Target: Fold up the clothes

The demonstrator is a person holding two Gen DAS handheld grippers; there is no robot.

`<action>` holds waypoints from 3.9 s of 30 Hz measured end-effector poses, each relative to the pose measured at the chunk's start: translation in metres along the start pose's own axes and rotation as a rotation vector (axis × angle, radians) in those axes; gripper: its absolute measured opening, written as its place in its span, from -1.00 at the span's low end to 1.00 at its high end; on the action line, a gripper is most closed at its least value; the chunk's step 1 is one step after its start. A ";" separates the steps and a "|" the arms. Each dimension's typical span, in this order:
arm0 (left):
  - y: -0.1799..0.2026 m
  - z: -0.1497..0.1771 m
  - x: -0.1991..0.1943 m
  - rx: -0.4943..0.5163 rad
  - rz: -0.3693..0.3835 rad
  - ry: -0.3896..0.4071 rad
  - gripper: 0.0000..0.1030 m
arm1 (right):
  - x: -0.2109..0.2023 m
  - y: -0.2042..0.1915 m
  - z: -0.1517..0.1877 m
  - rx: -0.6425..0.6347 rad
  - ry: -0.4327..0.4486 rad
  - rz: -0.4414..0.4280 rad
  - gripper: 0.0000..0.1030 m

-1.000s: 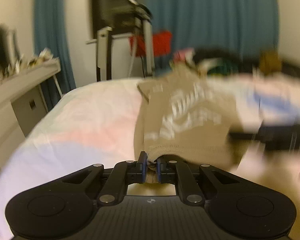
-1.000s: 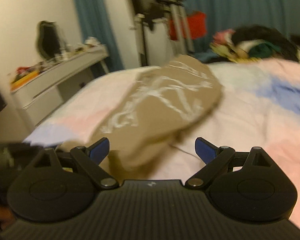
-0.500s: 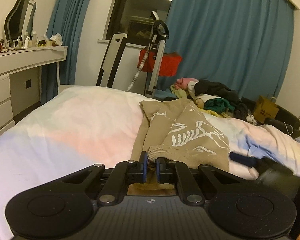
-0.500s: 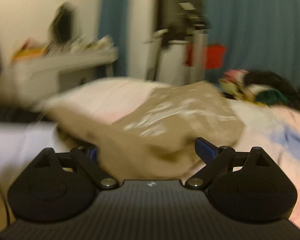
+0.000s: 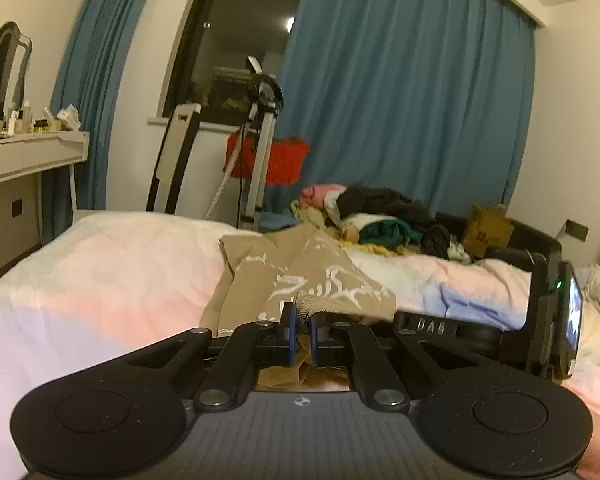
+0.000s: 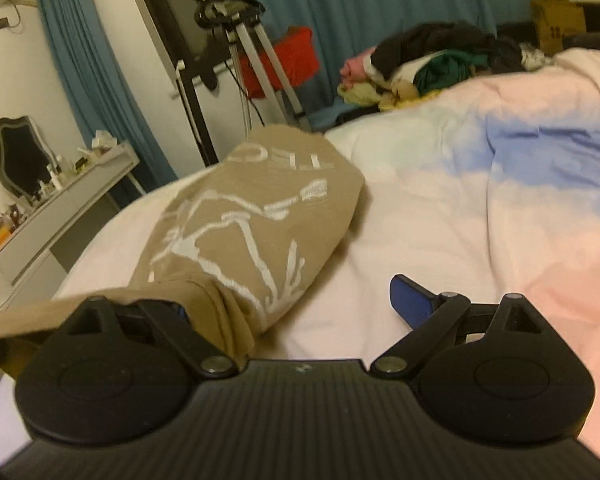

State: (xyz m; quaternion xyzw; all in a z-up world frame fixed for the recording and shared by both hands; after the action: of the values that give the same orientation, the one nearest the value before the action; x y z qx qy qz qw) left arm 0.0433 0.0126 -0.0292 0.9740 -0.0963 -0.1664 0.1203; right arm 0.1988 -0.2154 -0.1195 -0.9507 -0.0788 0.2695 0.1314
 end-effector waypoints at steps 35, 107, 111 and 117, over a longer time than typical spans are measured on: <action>-0.017 -0.033 -0.056 -0.117 0.084 0.138 -0.87 | -0.108 -0.001 -0.041 -0.220 0.285 0.345 1.00; -0.049 0.001 0.033 -0.170 -0.286 -0.104 0.39 | -0.127 -0.013 0.018 -0.273 0.089 0.343 1.00; -0.040 0.009 0.024 -0.093 -0.343 -0.183 0.38 | -0.131 0.001 0.015 -0.209 0.105 0.398 1.00; -0.030 0.026 0.040 0.039 -0.392 -0.289 0.38 | -0.127 -0.013 0.021 -0.228 0.055 0.218 1.00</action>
State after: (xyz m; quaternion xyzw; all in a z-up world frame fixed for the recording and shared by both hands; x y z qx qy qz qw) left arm 0.0758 0.0264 -0.0733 0.9422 0.0753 -0.3223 0.0518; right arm 0.0799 -0.2265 -0.0708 -0.9694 -0.0015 0.2453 -0.0051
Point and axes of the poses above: each gripper's, at about its wrist camera, not at the fingertips, and x roughly the way its jaws point, y to its right, z to its underside, the point moved 3 cm from there along x, roughly the way its jaws point, and after that the axes turned 6 degrees about -x, right-handed, at the moved point
